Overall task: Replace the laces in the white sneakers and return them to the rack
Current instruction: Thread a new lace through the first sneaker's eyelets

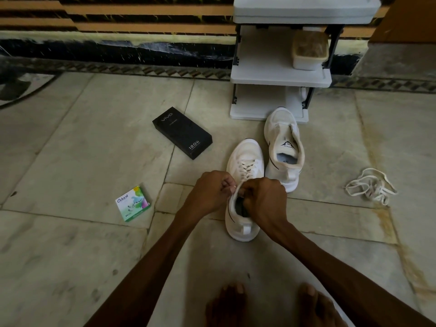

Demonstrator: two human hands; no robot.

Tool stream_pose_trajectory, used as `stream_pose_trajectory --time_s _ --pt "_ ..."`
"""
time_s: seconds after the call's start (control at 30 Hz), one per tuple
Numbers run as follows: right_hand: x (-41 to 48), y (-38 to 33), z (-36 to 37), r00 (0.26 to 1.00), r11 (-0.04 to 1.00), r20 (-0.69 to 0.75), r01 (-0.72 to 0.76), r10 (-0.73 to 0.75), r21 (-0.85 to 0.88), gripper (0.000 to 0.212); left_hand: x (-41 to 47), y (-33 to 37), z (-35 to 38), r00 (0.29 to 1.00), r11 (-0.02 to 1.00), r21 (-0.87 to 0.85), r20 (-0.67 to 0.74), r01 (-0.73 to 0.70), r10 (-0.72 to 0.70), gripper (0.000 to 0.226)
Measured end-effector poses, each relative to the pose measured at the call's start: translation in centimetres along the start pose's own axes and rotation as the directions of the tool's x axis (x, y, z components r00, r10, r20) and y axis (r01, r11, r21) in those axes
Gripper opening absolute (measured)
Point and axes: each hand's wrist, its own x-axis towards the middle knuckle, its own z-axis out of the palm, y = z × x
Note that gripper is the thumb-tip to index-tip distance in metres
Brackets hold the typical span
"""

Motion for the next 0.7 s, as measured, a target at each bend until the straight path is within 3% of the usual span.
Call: stream_pose_trajectory --time_s 0.2,0.37,0.43,0.47,0.5,0.57,0.6,0.63,0.7 --pt "0.1 0.2 -0.2 1.000 0.999 0.025 0.006 -0.005 -0.040 0.012 0.2 -0.2 -0.8 1.000 0.998 -0.051 -0.009 -0.029 0.029 0.007" --pt "-0.9 0.3 -1.2 0.997 0.997 0.063 0.036 -0.032 -0.071 0.029 -0.1 0.2 -0.3 0.978 0.998 -0.013 -0.201 -0.068 0.064 0.004" --pt "-1.1 0.2 -1.6 0.995 0.997 0.090 0.036 -0.030 -0.071 0.033 -0.2 0.4 -1.5 0.953 0.989 -0.142 -0.303 -0.042 -0.003 0.007" --pt "-1.1 0.1 -1.7 0.995 0.998 0.097 0.034 -0.028 -0.061 0.033 0.0 0.5 -2.6 0.934 0.953 -0.303 -0.343 -0.012 -0.097 0.008" --pt "-1.1 0.1 -1.8 0.995 0.998 0.101 0.032 -0.027 -0.049 0.032 0.3 0.6 -4.1 0.911 0.859 -0.513 -0.350 0.010 -0.220 0.008" --pt "-1.0 0.0 -1.8 0.993 0.999 0.114 0.021 -0.018 -0.033 0.033 0.6 0.7 -6.7 0.895 0.471 -0.882 -0.233 -0.029 -0.381 0.010" --pt "-0.9 0.0 -1.9 0.993 0.999 0.121 0.019 -0.015 -0.032 0.034 0.7 0.8 -7.3 0.910 0.269 -0.962 -0.154 -0.049 -0.384 0.011" --pt "-0.9 0.0 -1.9 0.992 0.999 0.124 0.017 -0.013 -0.034 0.034 0.6 1.1 -7.4 0.934 0.131 -0.990 -0.090 -0.046 -0.347 0.012" --pt "-0.9 -0.1 -2.1 0.991 0.999 0.136 0.013 -0.008 -0.035 0.035 0.3 1.6 -6.3 0.979 0.036 -0.999 0.009 0.017 -0.204 0.012"
